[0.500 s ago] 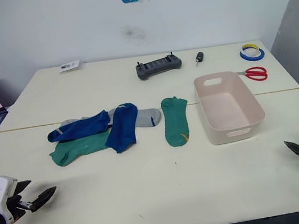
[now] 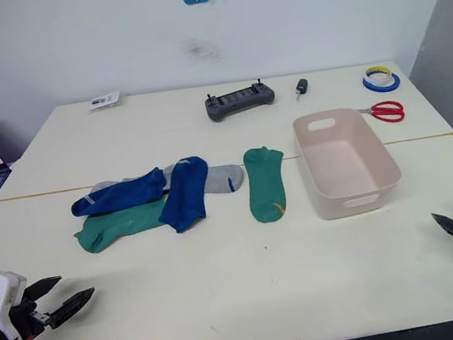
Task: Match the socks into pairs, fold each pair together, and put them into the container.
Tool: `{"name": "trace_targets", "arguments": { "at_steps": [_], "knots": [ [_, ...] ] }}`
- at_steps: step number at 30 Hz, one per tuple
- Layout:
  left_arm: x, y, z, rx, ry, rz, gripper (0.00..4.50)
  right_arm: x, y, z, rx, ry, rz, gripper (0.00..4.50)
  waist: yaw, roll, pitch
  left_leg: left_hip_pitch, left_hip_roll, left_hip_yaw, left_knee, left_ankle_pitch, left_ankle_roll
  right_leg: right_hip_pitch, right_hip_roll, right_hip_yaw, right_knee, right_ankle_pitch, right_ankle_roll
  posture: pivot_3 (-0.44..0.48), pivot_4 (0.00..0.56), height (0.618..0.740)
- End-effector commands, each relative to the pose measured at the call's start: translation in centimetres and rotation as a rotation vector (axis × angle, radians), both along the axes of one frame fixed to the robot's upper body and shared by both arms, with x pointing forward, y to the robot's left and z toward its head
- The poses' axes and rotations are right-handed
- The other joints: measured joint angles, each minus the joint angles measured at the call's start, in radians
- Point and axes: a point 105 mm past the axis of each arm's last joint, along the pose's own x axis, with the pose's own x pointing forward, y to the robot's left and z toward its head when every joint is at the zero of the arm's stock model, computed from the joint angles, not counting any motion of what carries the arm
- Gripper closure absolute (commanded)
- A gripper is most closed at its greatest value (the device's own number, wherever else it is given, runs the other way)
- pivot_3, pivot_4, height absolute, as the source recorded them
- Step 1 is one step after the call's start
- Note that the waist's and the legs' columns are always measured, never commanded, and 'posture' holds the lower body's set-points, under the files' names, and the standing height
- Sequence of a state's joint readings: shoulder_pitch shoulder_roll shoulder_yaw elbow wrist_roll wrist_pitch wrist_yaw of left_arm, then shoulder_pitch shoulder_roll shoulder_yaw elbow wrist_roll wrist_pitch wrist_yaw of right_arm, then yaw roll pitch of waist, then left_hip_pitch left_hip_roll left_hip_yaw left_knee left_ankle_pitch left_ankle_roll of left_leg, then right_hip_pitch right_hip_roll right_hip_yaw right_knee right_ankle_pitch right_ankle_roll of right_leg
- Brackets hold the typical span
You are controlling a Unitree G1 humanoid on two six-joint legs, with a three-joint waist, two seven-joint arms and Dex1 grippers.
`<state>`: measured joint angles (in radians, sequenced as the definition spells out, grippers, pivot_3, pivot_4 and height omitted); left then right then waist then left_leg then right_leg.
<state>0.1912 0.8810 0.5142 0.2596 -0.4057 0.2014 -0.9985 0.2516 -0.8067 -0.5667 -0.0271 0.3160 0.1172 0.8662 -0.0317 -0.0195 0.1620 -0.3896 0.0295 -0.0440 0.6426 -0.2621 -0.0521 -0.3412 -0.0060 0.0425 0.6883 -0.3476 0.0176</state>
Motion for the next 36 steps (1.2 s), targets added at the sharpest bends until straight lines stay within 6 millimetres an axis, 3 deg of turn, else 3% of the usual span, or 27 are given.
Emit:
{"name": "trace_targets", "arguments": {
  "at_steps": [1, 18, 28, 36],
  "knots": [
    [0.3, -0.1, 1.6, 0.009, -0.067, -0.029, 0.0, -0.2, 0.1, 0.7, -0.009, -0.03, 0.013, 0.04, 0.0, 0.0, 0.0, 0.0, 0.0, 0.0, 0.0, 0.0, 0.0, 0.0, 0.0, 0.0, 0.0, 0.0, 0.0, 0.0, 0.15, 0.74],
    [2.2, -3.2, 3.3, -0.073, -0.136, -0.124, 0.0, -0.5, 1.3, 1.0, -0.016, -0.046, 0.057, 0.04, 0.0, 0.0, 0.0, 0.0, 0.0, 0.0, 0.0, 0.0, 0.0, 0.0, 0.0, 0.0, 0.0, 0.0, 0.0, 0.0, 0.15, 0.74],
    [2.8, -5.9, 3.6, -0.072, -0.128, -0.241, 0.0, 0.7, 5.0, 3.8, 0.007, -0.13, 0.177, 0.04, 0.0, 0.0, 0.0, 0.0, 0.0, -0.001, 0.0, 0.0, 0.0, 0.0, 0.0, 0.0, 0.0, 0.0, 0.0, 0.0, 0.15, 0.74],
    [2.5, -9.1, 3.6, -0.058, -0.1, -0.389, 0.0, 0.5, 7.3, 4.6, -0.012, -0.112, 0.281, 0.04, 0.002, 0.0, 0.0, -0.001, 0.0, -0.001, 0.0, 0.0, 0.0, 0.0, 0.0, 0.0, 0.0, 0.0, 0.0, 0.0, 0.15, 0.74]
  ]
}}
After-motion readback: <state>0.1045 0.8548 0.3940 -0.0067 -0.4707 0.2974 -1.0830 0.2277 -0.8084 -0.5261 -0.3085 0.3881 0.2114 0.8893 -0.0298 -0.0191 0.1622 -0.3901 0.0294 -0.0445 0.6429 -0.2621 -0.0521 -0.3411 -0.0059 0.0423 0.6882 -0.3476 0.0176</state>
